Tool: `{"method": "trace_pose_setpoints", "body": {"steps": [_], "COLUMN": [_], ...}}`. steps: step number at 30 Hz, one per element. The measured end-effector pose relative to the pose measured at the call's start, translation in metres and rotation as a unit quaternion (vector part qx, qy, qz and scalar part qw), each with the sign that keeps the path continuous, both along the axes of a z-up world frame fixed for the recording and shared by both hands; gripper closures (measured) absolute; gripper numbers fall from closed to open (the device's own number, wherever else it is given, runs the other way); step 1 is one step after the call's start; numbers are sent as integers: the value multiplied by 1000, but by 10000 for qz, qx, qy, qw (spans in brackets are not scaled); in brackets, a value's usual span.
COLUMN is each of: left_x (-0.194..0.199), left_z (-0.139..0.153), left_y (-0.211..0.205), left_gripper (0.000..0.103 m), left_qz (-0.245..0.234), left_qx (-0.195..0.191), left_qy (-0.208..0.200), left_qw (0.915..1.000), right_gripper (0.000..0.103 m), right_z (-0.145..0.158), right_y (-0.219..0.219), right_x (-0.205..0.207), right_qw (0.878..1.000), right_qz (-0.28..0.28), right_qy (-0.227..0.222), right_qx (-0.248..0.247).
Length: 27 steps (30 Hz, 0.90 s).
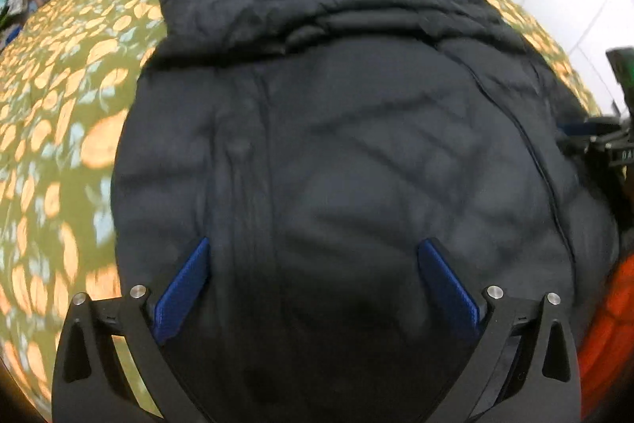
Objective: Fold large clothes
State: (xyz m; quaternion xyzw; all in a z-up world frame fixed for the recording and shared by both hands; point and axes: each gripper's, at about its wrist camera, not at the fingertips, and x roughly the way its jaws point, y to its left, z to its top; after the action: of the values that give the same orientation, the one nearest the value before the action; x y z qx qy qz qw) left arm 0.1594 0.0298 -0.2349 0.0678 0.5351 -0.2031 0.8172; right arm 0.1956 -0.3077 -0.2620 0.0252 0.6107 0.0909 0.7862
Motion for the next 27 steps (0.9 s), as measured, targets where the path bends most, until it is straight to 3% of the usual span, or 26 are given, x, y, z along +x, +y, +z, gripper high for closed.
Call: {"method": "trace_pose_setpoints", "body": {"steps": [6,8,10,12,14,16,18,21,23,25,27], "left_x": [-24,-23,-22,-28,-40,-55,-68,-84,-80,-69,-68], "left_z": [3,13,45,91,141,189,220,241,239,218,188], "left_y": [2,7,23,40,52,61,67,67,59,46,37], "left_gripper": [1,4,7,7,3,0,0,0,0,0,0], "left_qz": [55,194,409,569,703,881,1013,1293,1210,996,917], "left_qx": [-32,-402,-883,-1258,-1326,-1147,-915,-508,-134,449,1138], "left_qy": [-54,-38,-278,-823,-1523,-2298,-2823,-3166,-2789,-2083,-1667], "left_qw": [10000,9990,9949,9870,9769,9624,9496,9383,9526,9719,9751], "right_gripper": [29,29,29,29,29,29,29,29,29,24,22], "right_z": [8,10,17,37,59,80,99,137,157,175,180], "right_y": [16,17,16,14,14,13,11,6,5,-1,-10], "right_x": [-41,-46,-50,-57,-63,-70,-75,-83,-85,-92,-96], "right_qw": [9992,9989,9994,9988,9964,9929,9890,9814,9788,9775,9807], "right_qz": [170,154,53,14,48,77,94,137,218,339,443], "right_qy": [0,-102,-184,-488,-849,-1177,-1468,-1908,-2033,-2069,-1858], "right_qx": [-369,-439,-293,-60,-63,-163,-182,-130,-153,-250,-417]}}
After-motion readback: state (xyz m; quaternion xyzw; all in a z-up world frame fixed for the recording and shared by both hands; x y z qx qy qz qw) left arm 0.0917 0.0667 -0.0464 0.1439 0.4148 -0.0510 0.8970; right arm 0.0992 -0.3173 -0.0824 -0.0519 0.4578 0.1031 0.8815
